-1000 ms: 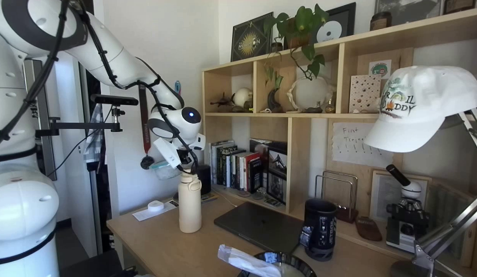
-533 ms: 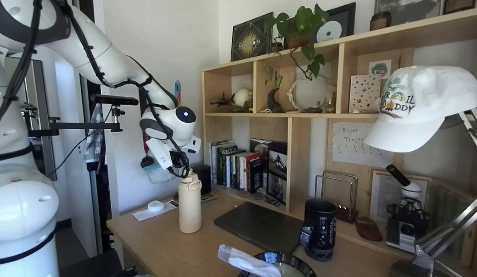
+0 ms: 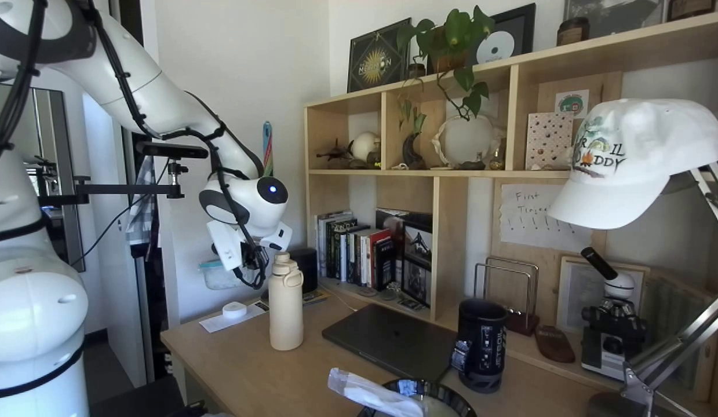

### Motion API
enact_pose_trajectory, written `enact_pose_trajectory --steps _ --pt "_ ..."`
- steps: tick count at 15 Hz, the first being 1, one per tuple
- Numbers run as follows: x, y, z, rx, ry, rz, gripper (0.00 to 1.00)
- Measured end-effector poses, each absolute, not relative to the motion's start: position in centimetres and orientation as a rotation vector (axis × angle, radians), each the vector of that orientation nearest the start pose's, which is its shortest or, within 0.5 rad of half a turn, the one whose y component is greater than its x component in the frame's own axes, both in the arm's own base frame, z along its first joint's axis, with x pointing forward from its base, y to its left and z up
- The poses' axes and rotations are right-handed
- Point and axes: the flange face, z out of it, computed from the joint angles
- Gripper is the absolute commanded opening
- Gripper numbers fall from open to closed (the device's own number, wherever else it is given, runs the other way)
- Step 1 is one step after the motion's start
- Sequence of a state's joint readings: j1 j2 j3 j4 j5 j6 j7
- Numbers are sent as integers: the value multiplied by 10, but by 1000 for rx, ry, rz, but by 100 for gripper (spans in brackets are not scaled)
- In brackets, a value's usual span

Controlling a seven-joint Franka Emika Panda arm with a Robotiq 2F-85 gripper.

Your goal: Move the lunch box towards the left edge of the table

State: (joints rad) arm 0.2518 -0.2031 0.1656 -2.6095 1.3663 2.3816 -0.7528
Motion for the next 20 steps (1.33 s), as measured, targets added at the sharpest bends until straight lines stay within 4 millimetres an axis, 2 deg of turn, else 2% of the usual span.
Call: enact_pose_trajectory --steps 17,20 --pt "337 146 259 -2289 67 -95 9" --pt "338 140 251 -2260 78 -148 9"
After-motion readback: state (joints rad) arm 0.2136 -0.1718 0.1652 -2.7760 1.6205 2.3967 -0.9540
